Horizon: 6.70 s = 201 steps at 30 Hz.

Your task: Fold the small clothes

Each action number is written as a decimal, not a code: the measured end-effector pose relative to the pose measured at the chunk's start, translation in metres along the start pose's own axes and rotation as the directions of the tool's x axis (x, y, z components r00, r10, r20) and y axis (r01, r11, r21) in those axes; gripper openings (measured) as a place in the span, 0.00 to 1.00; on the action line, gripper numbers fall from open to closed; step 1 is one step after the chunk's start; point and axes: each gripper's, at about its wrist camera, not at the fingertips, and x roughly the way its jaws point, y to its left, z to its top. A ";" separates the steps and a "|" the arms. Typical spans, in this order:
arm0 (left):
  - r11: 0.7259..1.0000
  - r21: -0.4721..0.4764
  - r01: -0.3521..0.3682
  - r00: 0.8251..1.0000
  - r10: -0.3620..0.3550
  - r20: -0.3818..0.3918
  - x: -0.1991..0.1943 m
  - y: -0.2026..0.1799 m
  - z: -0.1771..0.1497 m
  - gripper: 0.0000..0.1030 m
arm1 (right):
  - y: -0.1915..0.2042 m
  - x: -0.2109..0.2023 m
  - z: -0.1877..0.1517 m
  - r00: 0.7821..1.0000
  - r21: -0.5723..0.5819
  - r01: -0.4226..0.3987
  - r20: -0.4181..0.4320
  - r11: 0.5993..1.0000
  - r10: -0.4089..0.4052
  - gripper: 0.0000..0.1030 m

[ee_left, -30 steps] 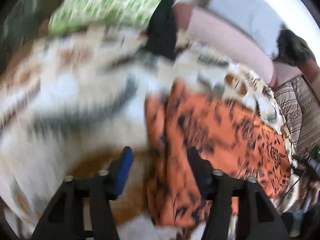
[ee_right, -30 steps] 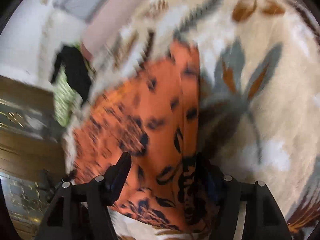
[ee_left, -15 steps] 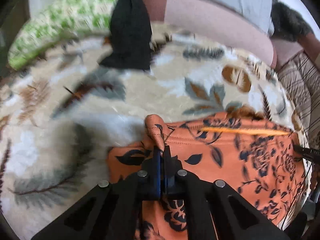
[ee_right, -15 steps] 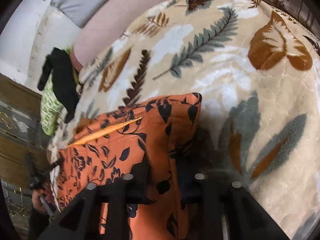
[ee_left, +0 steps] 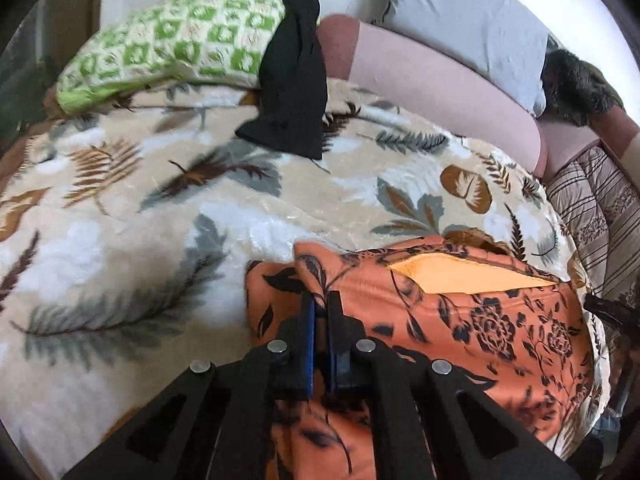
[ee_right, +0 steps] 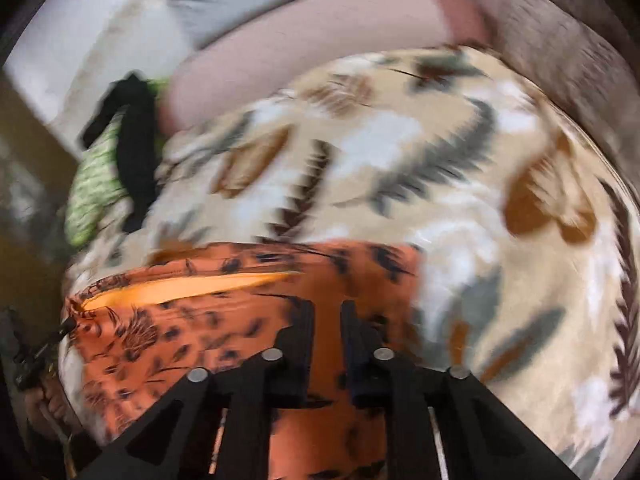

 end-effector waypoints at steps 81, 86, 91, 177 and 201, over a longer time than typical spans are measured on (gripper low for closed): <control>0.997 0.079 -0.018 1.000 0.018 -0.004 -0.048 -0.048 -0.078 0.59 | 0.022 -0.052 -0.086 0.912 0.108 -0.398 -0.062 0.911 0.406 0.70; 0.982 0.141 -0.127 0.987 0.139 -0.077 -0.031 -0.056 -0.097 0.57 | -0.060 -0.025 -0.130 0.943 0.460 -0.281 -0.033 0.842 0.333 0.38; 0.982 0.177 -0.065 0.996 0.052 0.078 -0.076 -0.076 -0.086 0.68 | -0.050 -0.082 -0.136 0.941 0.380 -0.333 0.073 0.863 0.331 0.67; 0.967 -0.250 0.043 0.990 -0.074 -0.116 0.060 0.053 -0.003 0.15 | -0.005 0.004 -0.122 0.942 0.190 -0.306 -0.077 0.933 0.325 0.62; 0.988 0.024 -0.150 0.988 0.150 0.021 -0.075 -0.024 -0.097 0.55 | -0.001 -0.053 -0.128 0.956 0.265 -0.285 0.016 0.921 0.292 0.60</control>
